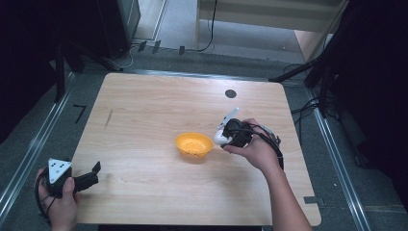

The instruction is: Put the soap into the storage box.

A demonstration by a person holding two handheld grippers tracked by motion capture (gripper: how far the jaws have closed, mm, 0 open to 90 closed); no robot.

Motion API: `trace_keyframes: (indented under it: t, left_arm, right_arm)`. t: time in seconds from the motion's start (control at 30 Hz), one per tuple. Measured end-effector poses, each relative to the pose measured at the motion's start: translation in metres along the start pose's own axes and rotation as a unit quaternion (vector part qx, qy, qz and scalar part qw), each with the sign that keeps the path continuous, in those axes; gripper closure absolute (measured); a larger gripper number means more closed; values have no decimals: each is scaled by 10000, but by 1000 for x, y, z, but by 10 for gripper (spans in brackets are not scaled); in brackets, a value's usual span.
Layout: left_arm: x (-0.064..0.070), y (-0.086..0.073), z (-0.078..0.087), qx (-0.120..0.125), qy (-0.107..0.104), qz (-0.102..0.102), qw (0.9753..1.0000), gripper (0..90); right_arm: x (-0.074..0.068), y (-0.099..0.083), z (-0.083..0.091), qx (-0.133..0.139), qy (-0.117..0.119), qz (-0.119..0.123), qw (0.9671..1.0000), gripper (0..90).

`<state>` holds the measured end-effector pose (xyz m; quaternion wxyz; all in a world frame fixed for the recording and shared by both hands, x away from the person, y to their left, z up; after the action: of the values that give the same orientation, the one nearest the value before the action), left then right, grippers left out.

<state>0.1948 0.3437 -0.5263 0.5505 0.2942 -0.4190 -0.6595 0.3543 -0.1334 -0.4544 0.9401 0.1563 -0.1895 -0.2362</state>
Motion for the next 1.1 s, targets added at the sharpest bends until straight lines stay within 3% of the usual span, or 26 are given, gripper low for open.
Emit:
trace_keyframes:
  t: [1.1]
  left_arm:
    - [-1, 0, 0, 9, -12, 35, 10000, 0]
  right_arm:
    - [-19, 50, -8, 267, 167, 422, 9986, 510]
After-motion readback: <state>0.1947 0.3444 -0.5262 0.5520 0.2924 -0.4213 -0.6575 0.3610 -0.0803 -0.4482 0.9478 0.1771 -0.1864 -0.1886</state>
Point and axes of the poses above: each handheld gripper's, and its own axes: z roughly backward along the jaws, y roughly out of its top, x roughly to its right, the point moved 1 cm from there along -z, roughly forward along the jaws, and after that the axes turned 11 degrees about -y, right-handed, at the moved point
